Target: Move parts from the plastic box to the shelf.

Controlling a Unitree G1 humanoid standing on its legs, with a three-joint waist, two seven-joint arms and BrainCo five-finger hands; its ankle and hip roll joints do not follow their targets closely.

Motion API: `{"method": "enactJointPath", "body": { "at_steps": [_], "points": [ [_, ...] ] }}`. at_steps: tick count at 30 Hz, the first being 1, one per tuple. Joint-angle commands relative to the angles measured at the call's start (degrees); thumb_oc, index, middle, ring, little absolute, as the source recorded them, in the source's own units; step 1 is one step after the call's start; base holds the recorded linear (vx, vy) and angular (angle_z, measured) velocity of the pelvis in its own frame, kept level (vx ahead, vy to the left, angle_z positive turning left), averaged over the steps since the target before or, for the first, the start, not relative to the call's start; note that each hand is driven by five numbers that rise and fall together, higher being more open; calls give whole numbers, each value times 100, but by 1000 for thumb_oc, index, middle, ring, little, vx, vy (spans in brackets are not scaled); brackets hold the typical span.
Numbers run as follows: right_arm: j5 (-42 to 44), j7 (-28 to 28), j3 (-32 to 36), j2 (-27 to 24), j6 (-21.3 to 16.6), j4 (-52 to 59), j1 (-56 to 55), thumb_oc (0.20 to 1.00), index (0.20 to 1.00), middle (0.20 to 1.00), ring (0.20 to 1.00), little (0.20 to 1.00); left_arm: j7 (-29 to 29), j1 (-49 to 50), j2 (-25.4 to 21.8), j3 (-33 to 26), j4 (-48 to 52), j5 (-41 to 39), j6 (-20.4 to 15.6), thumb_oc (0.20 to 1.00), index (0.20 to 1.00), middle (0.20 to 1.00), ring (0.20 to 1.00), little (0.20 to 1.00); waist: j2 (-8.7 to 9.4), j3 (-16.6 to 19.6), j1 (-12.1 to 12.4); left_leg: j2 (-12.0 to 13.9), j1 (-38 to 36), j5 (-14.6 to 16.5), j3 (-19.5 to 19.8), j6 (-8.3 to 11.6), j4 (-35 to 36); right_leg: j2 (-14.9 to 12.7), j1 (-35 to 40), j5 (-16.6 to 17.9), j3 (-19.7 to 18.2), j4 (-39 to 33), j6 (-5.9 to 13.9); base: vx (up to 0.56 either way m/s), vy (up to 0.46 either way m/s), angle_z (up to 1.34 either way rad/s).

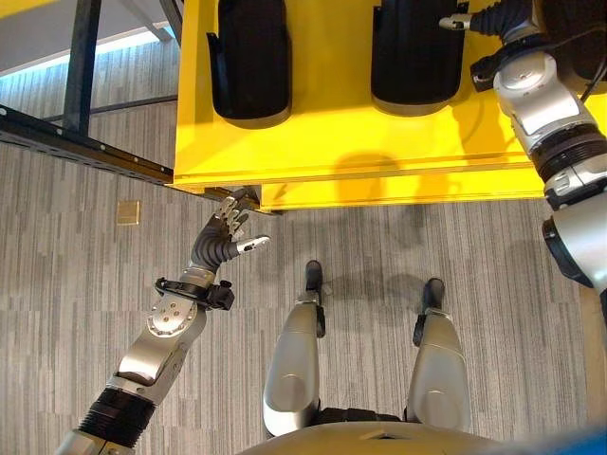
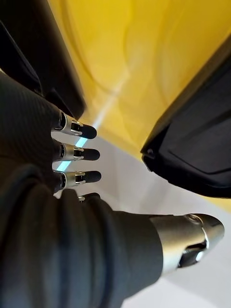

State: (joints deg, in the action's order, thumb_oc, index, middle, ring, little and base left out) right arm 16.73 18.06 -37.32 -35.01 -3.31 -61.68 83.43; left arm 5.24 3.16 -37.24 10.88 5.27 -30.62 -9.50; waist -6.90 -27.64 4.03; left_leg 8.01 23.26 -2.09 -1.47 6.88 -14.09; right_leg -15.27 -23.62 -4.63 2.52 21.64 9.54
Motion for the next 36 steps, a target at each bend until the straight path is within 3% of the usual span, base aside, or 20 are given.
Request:
{"method": "enactJointPath", "body": {
  "at_steps": [1,36],
  "points": [
    [178,79,-207,-184,-257,-126,737,1000,1000,1000,1000,1000,112,-7,-233,-34,229,14,-390,1000,1000,1000,1000,1000,230,101,87,56,153,3,-103,-197,-161,46,-181,110,95,207,-157,12,-9,9],
    [162,-42,-671,-515,-281,-707,1173,1000,1000,1000,1000,1000,358,19,-233,-232,252,42,-578,1000,1000,1000,1000,1000,282,-130,347,-92,593,27,141,-218,-309,-25,-381,49,275,328,-154,4,1,5]
  ]
}}
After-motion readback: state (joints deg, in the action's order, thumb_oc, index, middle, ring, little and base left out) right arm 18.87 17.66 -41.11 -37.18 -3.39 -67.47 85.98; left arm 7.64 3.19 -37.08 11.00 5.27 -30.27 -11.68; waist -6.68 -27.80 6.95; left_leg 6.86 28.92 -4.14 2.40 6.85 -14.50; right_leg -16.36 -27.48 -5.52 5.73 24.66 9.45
